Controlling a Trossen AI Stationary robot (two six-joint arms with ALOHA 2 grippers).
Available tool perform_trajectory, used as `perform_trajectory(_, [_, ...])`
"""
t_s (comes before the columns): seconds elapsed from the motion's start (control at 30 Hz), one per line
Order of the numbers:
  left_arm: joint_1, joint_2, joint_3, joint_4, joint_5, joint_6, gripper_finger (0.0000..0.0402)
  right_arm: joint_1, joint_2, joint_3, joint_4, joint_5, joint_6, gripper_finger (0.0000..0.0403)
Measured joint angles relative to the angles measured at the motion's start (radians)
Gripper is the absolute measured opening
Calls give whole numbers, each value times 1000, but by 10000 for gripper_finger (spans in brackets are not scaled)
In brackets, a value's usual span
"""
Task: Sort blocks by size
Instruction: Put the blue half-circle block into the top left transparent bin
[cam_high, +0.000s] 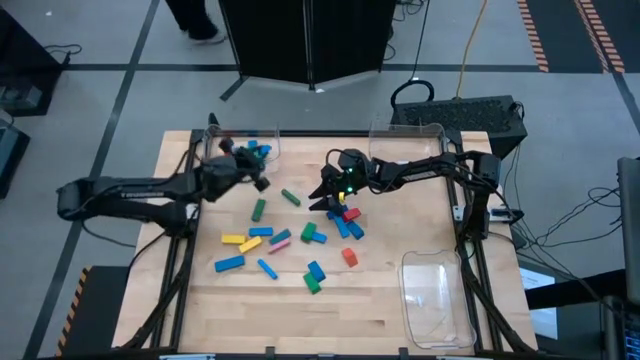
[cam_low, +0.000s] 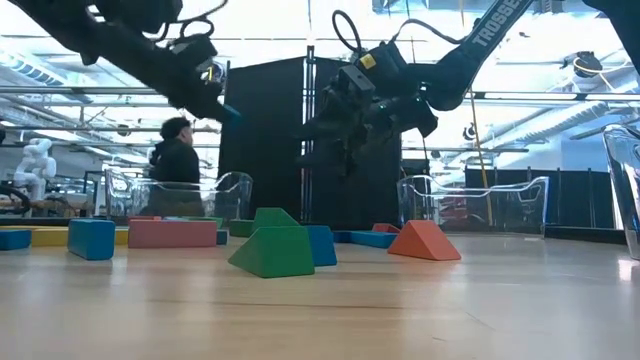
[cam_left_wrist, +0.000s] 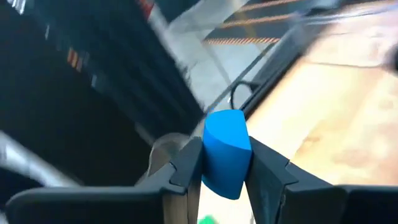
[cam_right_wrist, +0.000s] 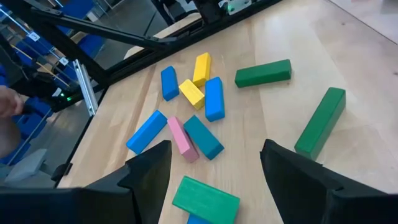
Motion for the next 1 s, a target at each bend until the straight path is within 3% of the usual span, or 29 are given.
perform_trajectory(0.17, [179, 17, 38, -238, 114, -261, 99, -10, 0, 0, 5, -3, 8, 242])
perform_trajectory(0.43, [391, 44, 39, -350, 233, -445, 99, -10, 0, 0, 6, -3, 19, 242])
perform_trajectory(0.67, [503, 44, 39, -389, 330, -505, 99, -10, 0, 0, 6, -2, 19, 242])
perform_trajectory(1.0, [561, 44, 39, -405, 362, -503, 111, -10, 0, 0, 3, -3, 19, 242])
